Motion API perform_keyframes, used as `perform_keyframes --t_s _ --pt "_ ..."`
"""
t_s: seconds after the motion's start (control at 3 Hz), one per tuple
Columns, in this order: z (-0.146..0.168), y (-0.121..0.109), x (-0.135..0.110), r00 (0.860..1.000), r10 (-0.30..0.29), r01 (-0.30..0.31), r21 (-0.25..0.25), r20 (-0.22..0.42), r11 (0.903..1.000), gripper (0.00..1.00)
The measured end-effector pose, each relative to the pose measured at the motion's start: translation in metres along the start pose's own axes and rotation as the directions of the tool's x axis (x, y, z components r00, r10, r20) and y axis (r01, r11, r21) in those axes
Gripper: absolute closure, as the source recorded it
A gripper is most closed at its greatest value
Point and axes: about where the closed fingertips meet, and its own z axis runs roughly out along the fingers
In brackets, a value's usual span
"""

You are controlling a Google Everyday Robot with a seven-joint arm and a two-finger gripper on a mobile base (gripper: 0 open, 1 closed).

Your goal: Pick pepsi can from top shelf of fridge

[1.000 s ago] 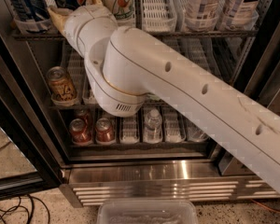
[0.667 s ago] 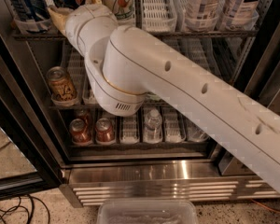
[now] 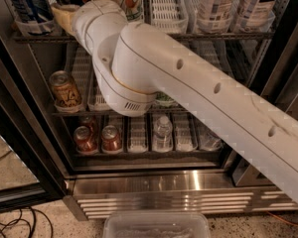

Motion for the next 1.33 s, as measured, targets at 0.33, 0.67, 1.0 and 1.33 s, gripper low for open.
perform_keyframes --t_s 0.33,0.67,1.0,1.33 --pt "-0.001 -0.015 -0.018 0.998 -0.033 0.032 0.015 0.061 0.9994 1.00" --pt "-0.015 -0.027 -0.040 0.989 -0.069 0.067 0.018 0.129 0.9976 1.00" --pt "-0.040 -0.034 -0.060 0.975 -0.089 0.088 0.011 0.204 0.9960 1.00" --pt "-0.072 -0.036 -0.078 0.953 -0.100 0.109 -0.014 0.285 0.9940 1.00"
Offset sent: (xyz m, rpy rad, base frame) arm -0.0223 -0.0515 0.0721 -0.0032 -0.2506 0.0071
